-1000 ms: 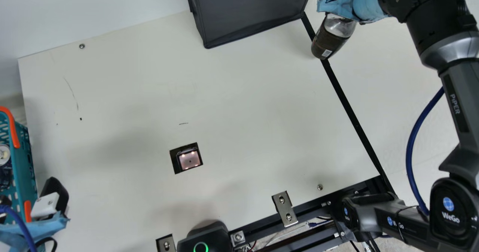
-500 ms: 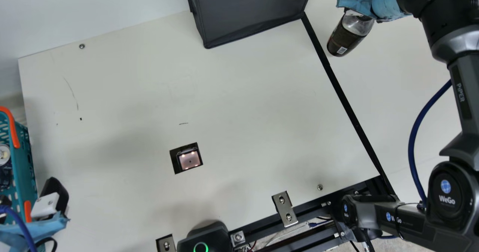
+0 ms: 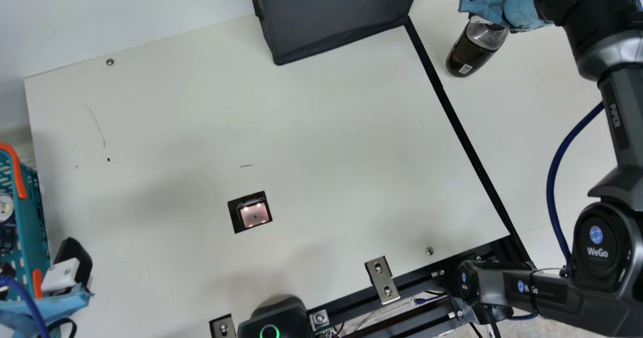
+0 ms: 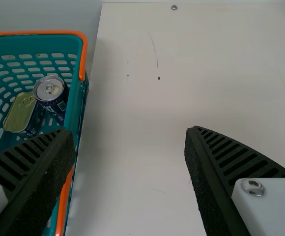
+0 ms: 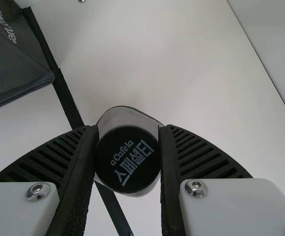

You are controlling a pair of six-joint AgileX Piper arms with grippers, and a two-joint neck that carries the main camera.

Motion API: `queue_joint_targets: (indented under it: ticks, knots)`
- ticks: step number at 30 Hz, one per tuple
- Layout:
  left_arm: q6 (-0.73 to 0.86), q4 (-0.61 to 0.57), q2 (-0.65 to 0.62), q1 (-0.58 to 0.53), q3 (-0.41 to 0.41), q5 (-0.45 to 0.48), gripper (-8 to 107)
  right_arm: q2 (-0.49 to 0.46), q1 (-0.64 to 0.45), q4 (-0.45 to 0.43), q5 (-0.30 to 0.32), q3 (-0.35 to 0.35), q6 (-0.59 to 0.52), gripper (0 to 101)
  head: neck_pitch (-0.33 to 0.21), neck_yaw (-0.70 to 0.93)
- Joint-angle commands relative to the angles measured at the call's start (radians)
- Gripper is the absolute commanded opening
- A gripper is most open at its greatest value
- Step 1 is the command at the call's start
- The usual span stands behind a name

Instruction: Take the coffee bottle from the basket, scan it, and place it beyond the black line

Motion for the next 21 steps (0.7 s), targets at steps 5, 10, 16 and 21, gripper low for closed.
queue_joint_targets:
  ticks: [5, 10, 16, 21]
  knots:
    - [0.000, 0.000, 0.000, 0.000, 0.000, 0.000, 90, 0.008, -0.006, -0.002, -0.019, 0.010, 0.008, 0, -0.026, -0.001]
    - [0.000, 0.000, 0.000, 0.000, 0.000, 0.000, 90, 0.013, -0.011, -0.002, -0.032, 0.019, 0.013, 0, -0.026, -0.001]
    - [0.000, 0.000, 0.000, 0.000, 0.000, 0.000, 90, 0.015, -0.018, -0.001, -0.041, 0.028, 0.016, 0, -0.026, -0.001]
    - [0.000, 0.000, 0.000, 0.000, 0.000, 0.000, 90, 0.016, -0.025, 0.000, -0.045, 0.032, 0.017, 7, -0.026, -0.001]
